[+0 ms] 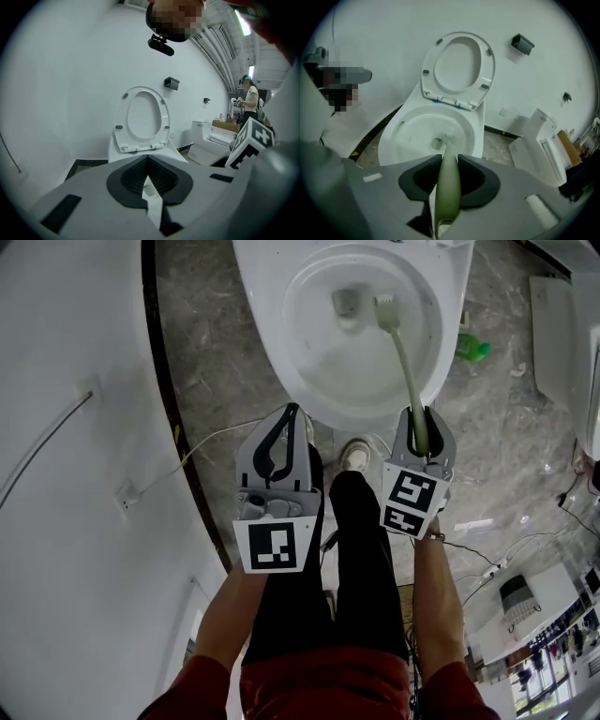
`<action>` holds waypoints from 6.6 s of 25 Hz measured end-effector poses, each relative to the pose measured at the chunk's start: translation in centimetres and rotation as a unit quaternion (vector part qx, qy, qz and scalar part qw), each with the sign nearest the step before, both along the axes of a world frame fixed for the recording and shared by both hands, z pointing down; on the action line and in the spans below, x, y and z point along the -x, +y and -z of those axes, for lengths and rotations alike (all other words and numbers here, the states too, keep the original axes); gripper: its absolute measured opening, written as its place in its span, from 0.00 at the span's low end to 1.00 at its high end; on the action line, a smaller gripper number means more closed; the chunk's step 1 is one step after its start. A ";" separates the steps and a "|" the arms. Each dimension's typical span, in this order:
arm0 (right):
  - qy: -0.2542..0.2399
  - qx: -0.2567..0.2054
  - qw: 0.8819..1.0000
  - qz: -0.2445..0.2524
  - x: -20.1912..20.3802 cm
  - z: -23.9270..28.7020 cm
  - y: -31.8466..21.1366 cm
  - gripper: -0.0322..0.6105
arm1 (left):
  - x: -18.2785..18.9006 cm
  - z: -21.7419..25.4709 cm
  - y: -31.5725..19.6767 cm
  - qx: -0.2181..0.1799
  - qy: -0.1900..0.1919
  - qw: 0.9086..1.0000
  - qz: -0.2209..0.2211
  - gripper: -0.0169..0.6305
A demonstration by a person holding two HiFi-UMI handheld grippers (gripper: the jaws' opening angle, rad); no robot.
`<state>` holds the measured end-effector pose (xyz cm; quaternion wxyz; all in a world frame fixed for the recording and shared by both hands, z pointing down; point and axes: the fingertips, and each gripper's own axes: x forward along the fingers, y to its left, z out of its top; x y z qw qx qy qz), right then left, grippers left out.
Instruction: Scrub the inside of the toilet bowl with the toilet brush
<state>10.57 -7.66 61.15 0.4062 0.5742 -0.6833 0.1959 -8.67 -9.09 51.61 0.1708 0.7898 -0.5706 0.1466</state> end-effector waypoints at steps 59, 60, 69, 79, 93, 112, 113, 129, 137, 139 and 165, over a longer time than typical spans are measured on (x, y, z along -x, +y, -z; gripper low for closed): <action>-0.266 0.108 0.952 -0.105 6.8 -4.3 0.0 0.24 | 2.4 -1.6 -0.7 0.021 -0.003 1.000 0.005 0.04; -0.247 0.108 0.957 -0.107 6.5 -4.9 -0.1 0.24 | 2.5 -1.6 -1.0 0.021 -0.002 1.000 0.002 0.03; -0.048 0.017 0.997 -0.064 2.7 -2.4 -3.5 0.24 | 2.3 -2.7 -3.2 0.030 -0.008 0.999 -0.037 0.04; -0.007 0.017 1.000 -0.017 1.2 -2.6 -2.4 0.24 | -1.4 -2.4 -4.2 0.035 -0.010 0.999 -0.019 0.03; -0.026 0.028 0.996 0.084 5.4 -2.7 -5.8 0.24 | -1.5 -2.4 -3.5 0.050 -0.022 0.998 0.012 0.03; -0.098 0.050 0.993 -0.038 1.6 0.7 -8.3 0.24 | -2.2 -0.7 -5.2 0.027 -0.016 0.999 0.004 0.03; -0.096 0.051 0.993 -0.044 1.6 0.4 -8.5 0.24 | -2.2 -0.7 -5.3 0.027 -0.017 0.999 0.003 0.03; -0.154 0.045 0.974 -0.162 -2.6 1.3 -6.9 0.24 | -4.4 -0.1 -5.8 0.019 -0.008 1.000 -0.009 0.03; -0.203 0.077 0.952 -0.217 -3.6 -2.2 -6.5 0.24 | -4.7 0.0 -5.8 0.018 -0.010 1.000 -0.012 0.04; -0.208 0.065 0.949 -0.227 -4.9 -0.5 -5.7 0.24 | -4.7 0.4 -5.7 0.014 -0.010 1.000 -0.012 0.04; -0.132 -0.228 0.965 0.008 0.7 40.7 -4.8 0.24 | -0.4 33.4 -3.5 -0.130 -0.001 0.991 0.042 0.04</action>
